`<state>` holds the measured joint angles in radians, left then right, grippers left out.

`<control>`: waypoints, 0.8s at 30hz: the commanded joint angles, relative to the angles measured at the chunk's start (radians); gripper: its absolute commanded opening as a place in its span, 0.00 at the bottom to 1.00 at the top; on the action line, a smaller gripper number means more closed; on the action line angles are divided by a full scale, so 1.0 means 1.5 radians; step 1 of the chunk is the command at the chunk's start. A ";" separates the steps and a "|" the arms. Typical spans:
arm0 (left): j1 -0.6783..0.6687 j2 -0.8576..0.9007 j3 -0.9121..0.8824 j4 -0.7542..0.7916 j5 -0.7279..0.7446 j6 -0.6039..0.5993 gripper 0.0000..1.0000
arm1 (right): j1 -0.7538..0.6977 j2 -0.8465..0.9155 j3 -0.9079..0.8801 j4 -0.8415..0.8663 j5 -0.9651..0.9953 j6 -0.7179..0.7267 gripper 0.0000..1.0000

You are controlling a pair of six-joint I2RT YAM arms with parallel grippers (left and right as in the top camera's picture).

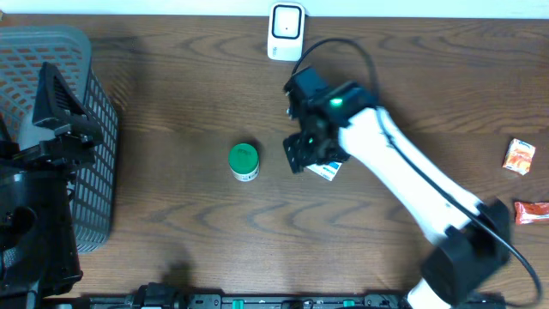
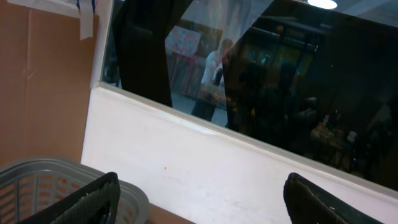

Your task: Scan the item barcode

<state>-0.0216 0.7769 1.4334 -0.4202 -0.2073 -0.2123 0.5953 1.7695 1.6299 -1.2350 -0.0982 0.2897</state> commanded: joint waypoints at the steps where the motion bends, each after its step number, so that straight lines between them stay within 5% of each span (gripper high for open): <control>1: 0.003 -0.002 -0.002 0.001 0.009 0.006 0.84 | -0.013 -0.005 0.003 0.013 -0.008 -0.081 0.89; 3: 0.003 -0.002 -0.002 0.002 0.009 0.006 0.84 | -0.014 0.008 0.000 0.019 0.004 -0.135 0.99; 13: 0.003 -0.002 -0.002 0.002 0.009 0.006 0.84 | -0.019 0.146 -0.002 0.109 0.057 -0.297 0.99; 24: 0.003 -0.002 -0.002 0.001 0.009 0.006 0.84 | -0.041 0.207 -0.002 0.136 0.082 -0.369 0.99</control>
<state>-0.0212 0.7769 1.4334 -0.4206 -0.2073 -0.2119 0.5468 2.0731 1.6276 -1.0306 -0.0010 -0.2050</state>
